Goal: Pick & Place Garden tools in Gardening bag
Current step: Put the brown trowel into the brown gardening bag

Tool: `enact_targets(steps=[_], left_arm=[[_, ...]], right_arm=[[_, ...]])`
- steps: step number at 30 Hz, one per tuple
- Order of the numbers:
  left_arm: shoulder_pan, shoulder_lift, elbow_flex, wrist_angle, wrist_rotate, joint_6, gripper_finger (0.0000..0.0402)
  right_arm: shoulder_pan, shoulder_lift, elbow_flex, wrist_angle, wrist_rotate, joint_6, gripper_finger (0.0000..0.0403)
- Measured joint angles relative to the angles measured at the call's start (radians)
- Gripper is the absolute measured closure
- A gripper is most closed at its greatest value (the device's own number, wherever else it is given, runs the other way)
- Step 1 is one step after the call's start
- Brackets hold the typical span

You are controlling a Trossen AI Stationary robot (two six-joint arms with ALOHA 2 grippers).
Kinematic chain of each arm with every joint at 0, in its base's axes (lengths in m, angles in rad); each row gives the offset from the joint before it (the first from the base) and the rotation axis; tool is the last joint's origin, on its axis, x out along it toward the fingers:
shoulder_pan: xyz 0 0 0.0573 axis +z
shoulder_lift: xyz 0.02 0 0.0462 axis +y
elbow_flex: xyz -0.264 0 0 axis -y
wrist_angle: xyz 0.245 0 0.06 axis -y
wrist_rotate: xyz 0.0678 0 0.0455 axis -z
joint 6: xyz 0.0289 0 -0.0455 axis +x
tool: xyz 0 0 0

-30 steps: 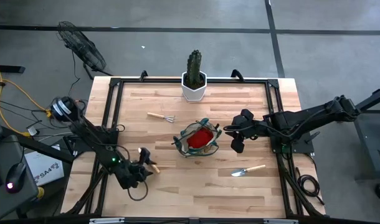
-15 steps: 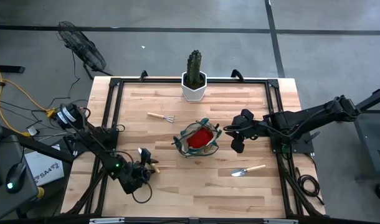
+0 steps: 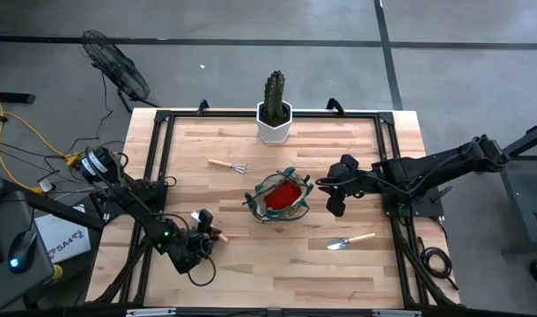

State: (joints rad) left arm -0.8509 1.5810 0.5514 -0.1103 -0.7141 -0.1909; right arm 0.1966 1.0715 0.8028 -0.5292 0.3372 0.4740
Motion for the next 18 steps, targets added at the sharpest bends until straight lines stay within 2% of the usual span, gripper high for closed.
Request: enact_targets(steps=[4,12,18], left_arm=[[0.0,0.0,0.0,0.002,0.005,-0.016,0.0343],[0.001,-0.021,0.01,0.055,-0.01,-0.05,0.0343],[0.001,-0.102,0.05,0.053,-0.027,-0.041,0.0343]], right_arm=[[0.0,0.0,0.0,0.0,0.0,0.0,0.0311],[0.0,0.0,0.0,0.002,-0.004,0.0,0.0311],[0.0,0.0,0.0,0.021,-0.026,-0.033,0.0311]])
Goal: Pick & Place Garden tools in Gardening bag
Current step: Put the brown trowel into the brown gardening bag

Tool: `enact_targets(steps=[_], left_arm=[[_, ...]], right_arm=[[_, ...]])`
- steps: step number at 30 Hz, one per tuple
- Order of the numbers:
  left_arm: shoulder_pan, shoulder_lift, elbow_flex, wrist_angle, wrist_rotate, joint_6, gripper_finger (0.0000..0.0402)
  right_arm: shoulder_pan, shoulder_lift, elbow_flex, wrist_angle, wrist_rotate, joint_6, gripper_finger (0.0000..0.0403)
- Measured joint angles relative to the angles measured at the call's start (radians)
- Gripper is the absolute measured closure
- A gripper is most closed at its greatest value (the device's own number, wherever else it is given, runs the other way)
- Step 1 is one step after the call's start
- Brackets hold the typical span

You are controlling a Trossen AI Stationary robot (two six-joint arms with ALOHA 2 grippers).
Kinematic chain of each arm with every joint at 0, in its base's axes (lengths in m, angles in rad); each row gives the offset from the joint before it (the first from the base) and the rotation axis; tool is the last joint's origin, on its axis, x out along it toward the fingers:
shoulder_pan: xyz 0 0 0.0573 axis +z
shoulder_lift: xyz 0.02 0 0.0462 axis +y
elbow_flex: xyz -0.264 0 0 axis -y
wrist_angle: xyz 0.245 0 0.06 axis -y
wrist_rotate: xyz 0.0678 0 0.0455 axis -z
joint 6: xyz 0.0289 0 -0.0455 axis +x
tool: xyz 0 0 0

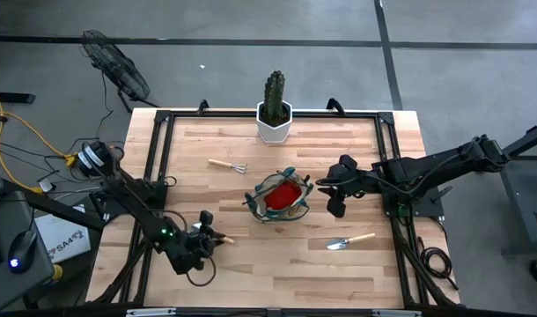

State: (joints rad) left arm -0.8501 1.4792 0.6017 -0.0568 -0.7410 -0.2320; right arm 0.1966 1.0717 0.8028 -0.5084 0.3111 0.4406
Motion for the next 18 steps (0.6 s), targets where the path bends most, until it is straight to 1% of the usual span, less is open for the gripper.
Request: enact_targets(steps=[6,9,12,16,18], left_arm=[[0.0,-0.137,0.017,0.009,-0.009,0.03,0.0343],[0.0,-0.201,0.023,0.036,-0.019,0.075,0.0343],[0.0,-0.252,0.023,0.122,-0.015,0.167,0.0343],[0.002,-0.289,0.025,0.274,-0.005,0.313,0.0343],[0.025,-0.299,0.025,0.352,0.03,0.363,0.0343]], right_arm=[[0.0,0.0,0.0,0.02,-0.006,-0.054,0.0311],[0.0,0.0,0.0,0.02,-0.019,-0.08,0.0311],[0.0,-0.006,0.0,0.021,-0.032,-0.107,0.0311],[0.0,-0.03,0.0,0.033,-0.032,-0.147,0.0311],[0.0,-0.05,0.0,0.051,-0.032,-0.174,0.0311]])
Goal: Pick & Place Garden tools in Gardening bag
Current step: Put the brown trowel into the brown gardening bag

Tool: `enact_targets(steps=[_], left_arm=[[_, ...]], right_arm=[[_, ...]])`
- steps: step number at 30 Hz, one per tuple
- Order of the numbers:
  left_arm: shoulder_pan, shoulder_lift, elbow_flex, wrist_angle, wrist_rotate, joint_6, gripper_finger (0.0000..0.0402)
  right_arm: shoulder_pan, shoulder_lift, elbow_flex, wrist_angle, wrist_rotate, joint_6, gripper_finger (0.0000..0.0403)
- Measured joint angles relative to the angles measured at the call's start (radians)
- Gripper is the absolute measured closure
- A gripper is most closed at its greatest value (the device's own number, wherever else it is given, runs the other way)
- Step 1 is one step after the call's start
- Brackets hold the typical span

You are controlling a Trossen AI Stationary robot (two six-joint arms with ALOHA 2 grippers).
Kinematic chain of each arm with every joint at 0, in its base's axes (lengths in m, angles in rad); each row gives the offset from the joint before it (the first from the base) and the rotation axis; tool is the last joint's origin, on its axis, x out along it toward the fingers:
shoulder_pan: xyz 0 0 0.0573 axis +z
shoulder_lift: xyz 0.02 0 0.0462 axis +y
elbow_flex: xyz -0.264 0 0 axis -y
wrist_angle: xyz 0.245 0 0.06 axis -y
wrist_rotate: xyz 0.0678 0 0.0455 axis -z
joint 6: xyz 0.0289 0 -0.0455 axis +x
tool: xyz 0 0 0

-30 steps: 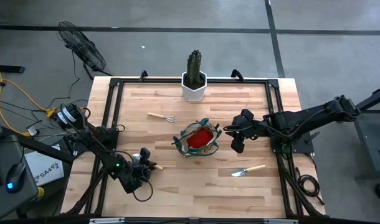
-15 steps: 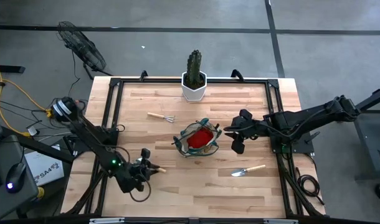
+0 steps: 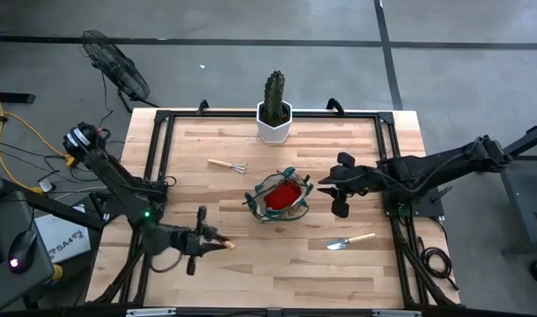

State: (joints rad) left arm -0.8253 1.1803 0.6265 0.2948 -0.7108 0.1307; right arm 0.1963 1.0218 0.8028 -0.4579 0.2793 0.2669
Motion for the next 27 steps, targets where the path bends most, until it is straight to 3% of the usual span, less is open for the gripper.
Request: enact_targets(steps=[4,17,21,27], left_arm=[[0.097,-0.012,0.0,0.122,0.156,0.024,0.0343],[0.533,-0.011,0.0,0.461,0.897,0.075,0.0343],[0.588,0.007,0.0,0.559,1.004,0.064,0.0343],[0.63,0.086,0.007,0.699,1.069,0.045,0.0343]], right_arm=[[0.0,-0.036,0.0,0.083,-0.01,-0.068,0.0311],[0.0,-0.042,0.0,0.416,-0.214,-0.312,0.0311],[-0.001,-0.037,0.0,0.494,-0.273,-0.339,0.0311],[-0.017,0.008,0.0,0.596,-0.306,-0.367,0.0311]])
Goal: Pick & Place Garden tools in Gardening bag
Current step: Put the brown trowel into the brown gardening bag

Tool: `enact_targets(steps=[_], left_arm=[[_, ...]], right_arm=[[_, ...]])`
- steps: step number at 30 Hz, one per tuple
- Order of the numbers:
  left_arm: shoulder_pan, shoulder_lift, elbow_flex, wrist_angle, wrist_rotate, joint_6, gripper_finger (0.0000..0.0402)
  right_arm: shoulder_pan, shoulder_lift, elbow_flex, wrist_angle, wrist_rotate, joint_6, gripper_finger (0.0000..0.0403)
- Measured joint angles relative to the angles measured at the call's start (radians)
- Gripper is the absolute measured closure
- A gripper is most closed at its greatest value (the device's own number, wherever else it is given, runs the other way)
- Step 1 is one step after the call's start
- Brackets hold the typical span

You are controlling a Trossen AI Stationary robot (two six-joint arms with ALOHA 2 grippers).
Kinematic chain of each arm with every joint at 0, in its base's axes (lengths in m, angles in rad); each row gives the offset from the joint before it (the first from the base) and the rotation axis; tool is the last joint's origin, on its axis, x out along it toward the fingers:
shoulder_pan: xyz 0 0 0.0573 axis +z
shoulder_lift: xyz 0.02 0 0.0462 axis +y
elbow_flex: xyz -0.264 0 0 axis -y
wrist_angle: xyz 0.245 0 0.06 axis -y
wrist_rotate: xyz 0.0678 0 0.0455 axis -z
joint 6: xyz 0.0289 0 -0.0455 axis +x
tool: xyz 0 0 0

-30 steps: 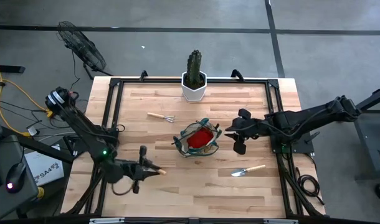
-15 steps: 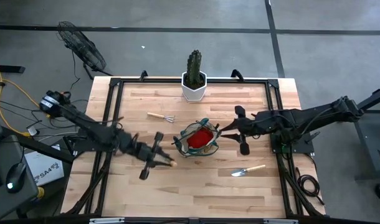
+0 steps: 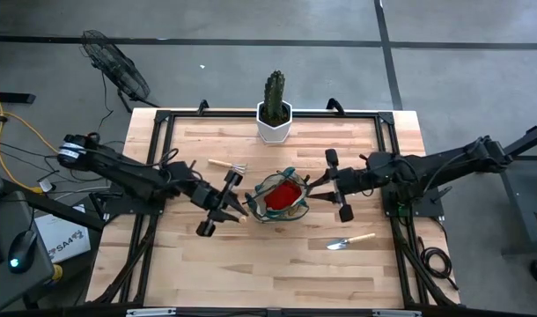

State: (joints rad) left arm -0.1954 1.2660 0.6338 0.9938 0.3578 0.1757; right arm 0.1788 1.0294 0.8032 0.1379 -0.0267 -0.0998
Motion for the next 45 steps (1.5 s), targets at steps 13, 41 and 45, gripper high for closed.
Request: enact_targets(steps=[13,41,45], left_arm=[[0.062,0.191,0.193,-0.011,0.115,-0.053,0.0343],[0.145,0.308,0.286,-0.003,0.145,-0.128,0.0343],[0.146,0.319,0.285,-0.008,0.143,-0.128,0.0343]], right_arm=[[-0.07,0.115,0.0,0.216,-0.24,0.017,0.0238],[-0.074,0.239,0.008,0.563,-0.418,-0.029,0.0192],[-0.074,0.296,0.048,0.555,-0.419,-0.011,0.0192]])
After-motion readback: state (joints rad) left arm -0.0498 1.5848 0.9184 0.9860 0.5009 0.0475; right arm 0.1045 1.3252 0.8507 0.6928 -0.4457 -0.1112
